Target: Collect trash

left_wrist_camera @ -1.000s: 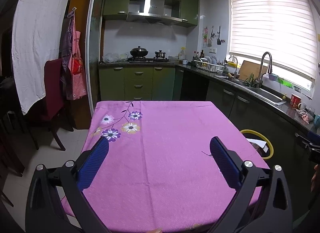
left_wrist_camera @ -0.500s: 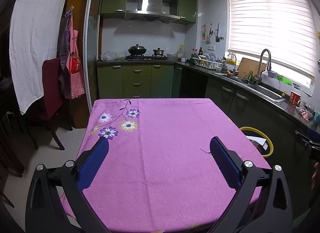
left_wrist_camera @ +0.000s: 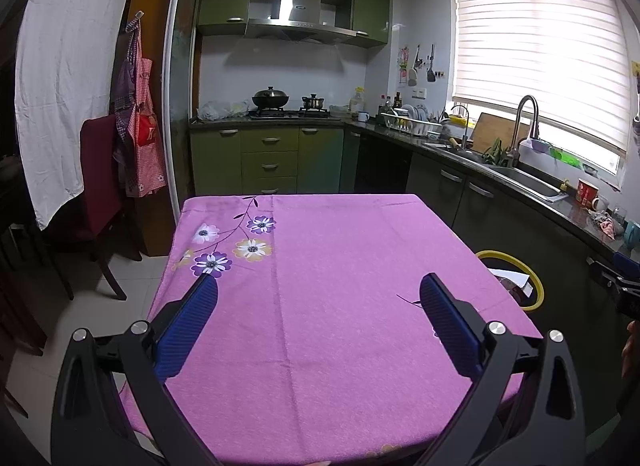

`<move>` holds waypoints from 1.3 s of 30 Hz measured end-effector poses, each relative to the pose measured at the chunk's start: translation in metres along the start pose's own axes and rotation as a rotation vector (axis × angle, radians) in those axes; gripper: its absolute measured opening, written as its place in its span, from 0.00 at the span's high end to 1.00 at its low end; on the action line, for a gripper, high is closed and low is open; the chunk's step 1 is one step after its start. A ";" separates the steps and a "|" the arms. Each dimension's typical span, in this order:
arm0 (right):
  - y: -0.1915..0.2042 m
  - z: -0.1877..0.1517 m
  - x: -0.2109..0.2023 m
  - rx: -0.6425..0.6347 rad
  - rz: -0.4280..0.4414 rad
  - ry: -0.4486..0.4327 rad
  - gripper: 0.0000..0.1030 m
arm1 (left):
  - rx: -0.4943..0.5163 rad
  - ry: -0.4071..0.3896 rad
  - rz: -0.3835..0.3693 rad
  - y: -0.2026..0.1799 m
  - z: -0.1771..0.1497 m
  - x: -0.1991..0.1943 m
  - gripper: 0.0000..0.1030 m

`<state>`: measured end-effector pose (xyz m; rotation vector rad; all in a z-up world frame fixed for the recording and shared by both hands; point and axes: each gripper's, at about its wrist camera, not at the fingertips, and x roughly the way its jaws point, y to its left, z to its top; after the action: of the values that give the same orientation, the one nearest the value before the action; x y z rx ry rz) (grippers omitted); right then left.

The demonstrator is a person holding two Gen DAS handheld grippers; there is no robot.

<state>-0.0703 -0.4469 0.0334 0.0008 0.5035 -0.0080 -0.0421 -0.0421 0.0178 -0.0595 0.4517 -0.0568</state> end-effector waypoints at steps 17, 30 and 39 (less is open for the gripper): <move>-0.001 -0.001 0.000 0.001 0.000 0.000 0.04 | 0.009 0.008 -0.010 0.000 0.000 0.002 0.07; -0.002 -0.001 0.000 0.000 0.000 -0.001 0.04 | 0.010 0.008 -0.004 0.000 0.000 0.003 0.06; -0.003 -0.001 0.001 0.001 0.001 0.002 0.04 | 0.012 0.012 -0.007 0.001 -0.001 0.004 0.06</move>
<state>-0.0696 -0.4501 0.0320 0.0021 0.5054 -0.0072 -0.0387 -0.0418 0.0146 -0.0493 0.4629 -0.0668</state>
